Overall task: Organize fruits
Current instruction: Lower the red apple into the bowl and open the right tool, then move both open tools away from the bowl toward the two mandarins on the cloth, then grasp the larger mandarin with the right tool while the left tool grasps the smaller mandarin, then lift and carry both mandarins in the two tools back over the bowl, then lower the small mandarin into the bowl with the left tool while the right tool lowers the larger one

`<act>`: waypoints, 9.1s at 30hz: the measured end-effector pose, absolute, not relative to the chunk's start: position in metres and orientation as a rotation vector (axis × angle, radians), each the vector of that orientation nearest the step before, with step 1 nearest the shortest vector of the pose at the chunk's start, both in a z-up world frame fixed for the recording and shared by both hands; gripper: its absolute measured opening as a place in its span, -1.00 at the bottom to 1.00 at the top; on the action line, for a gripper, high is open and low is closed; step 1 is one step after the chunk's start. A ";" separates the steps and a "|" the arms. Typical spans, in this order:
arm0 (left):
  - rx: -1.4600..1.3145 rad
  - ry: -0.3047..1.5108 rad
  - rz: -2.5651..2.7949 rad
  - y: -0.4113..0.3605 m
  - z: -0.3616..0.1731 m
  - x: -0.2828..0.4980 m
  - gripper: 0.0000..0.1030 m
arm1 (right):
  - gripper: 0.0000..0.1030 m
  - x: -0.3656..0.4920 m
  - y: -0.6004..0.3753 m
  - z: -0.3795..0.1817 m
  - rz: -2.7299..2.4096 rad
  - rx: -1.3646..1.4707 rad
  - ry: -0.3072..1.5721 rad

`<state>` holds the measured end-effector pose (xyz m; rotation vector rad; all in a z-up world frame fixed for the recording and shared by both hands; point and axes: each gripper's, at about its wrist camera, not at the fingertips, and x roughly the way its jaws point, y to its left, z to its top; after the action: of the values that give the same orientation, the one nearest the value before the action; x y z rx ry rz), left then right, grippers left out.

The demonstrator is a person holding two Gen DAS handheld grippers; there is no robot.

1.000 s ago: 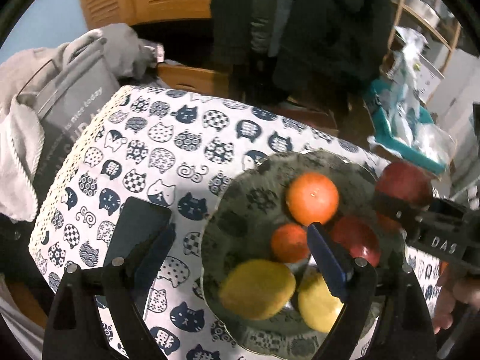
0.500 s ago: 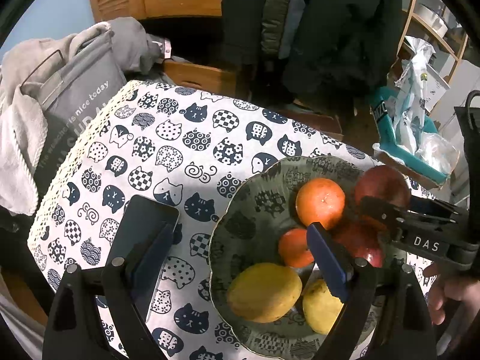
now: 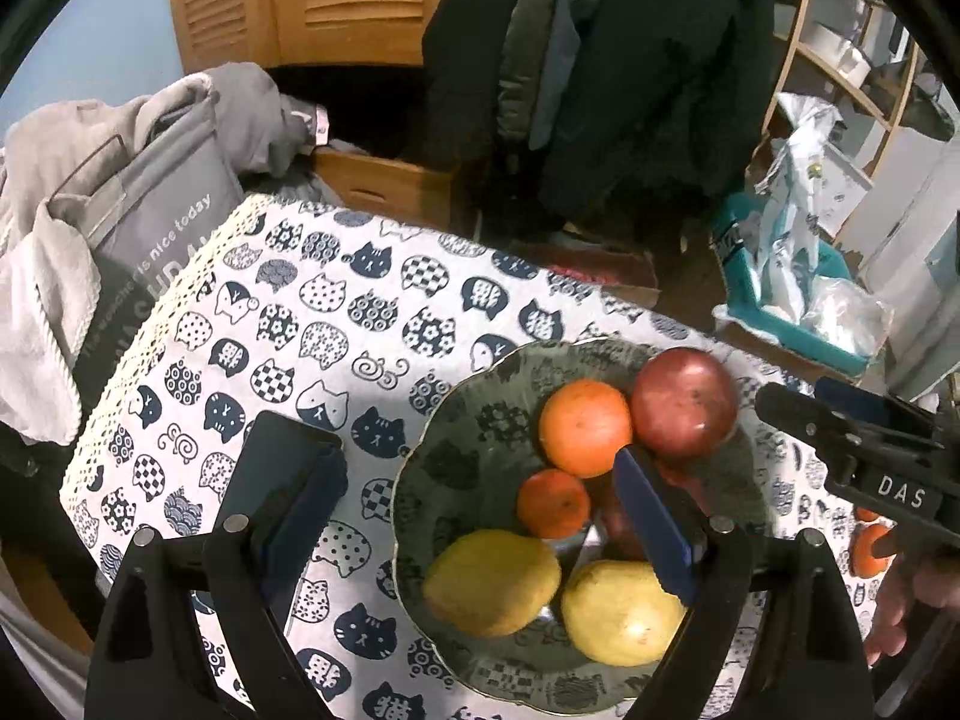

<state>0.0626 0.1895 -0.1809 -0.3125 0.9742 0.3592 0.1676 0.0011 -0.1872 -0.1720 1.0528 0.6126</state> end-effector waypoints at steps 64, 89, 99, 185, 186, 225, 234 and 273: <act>0.032 0.863 -0.007 -0.061 -0.108 0.074 0.79 | 0.66 0.072 -0.318 -0.123 0.157 -0.031 0.892; 0.123 1.073 0.025 -0.089 -0.226 0.141 0.79 | 0.66 0.147 -0.309 -0.276 0.151 0.006 1.205; 0.102 1.122 0.034 -0.088 -0.251 0.153 0.79 | 0.63 0.155 -0.304 -0.300 0.162 -0.009 1.230; 0.037 0.982 -0.203 -0.180 -0.175 0.140 -0.17 | 0.31 0.113 -0.373 -0.179 0.035 0.009 0.949; 0.039 0.977 -0.203 -0.178 -0.172 0.137 -0.17 | 0.31 0.110 -0.371 -0.174 0.042 0.006 0.941; -0.015 0.841 -0.050 -0.023 -0.105 0.048 -0.17 | 0.31 0.067 -0.217 -0.097 0.344 -0.132 0.819; -0.051 0.840 0.030 0.025 -0.108 0.041 -0.17 | 0.31 0.076 -0.161 -0.101 0.433 -0.137 0.837; -0.242 1.027 0.226 0.171 -0.202 0.052 -0.17 | 0.31 0.104 0.004 -0.181 0.640 -0.205 1.000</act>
<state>0.0519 0.1713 -0.2022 -0.2417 1.0271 0.2255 0.1036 0.0044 -0.1813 -0.2047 1.0002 0.6403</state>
